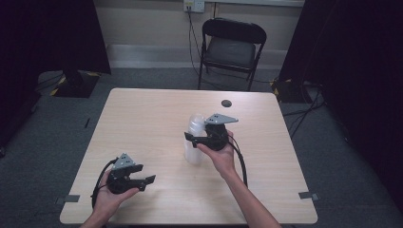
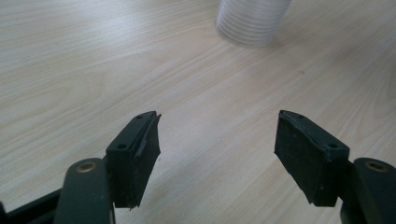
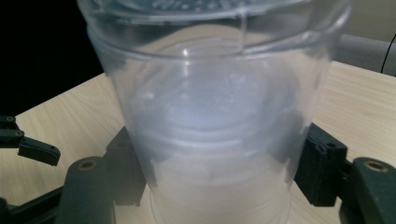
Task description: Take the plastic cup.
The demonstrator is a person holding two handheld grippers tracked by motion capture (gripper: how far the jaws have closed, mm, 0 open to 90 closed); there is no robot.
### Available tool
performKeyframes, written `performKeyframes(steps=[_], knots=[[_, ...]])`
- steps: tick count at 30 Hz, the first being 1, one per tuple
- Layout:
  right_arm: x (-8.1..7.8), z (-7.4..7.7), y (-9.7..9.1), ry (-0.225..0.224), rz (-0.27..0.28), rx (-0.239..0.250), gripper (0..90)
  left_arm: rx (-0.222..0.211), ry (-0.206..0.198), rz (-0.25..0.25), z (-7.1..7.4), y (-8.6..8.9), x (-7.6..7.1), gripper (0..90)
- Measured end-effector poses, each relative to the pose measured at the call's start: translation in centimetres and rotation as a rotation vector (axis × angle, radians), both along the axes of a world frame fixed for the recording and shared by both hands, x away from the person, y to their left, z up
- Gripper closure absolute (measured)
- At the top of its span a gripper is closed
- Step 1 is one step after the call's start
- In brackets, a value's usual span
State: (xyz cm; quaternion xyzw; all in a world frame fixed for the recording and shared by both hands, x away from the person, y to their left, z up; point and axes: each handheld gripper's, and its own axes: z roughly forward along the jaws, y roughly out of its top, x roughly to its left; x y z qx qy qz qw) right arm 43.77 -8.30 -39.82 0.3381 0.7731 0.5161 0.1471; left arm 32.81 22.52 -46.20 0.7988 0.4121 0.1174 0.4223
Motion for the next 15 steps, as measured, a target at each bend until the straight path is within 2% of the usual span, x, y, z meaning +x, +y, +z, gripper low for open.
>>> performKeyframes(steps=[4,9,15], knots=[[0.1,0.5,0.1,-0.008,0.004,0.009,31.1,0.000,0.000,0.000,0.0,0.0,0.0,30.8],[0.4,1.0,0.3,0.008,0.014,0.026,31.7,0.007,-0.002,0.000,0.0,0.0,0.0,30.8],[0.4,1.3,0.2,0.006,0.010,0.032,31.6,0.006,-0.003,0.002,0.0,0.0,0.0,30.7]])
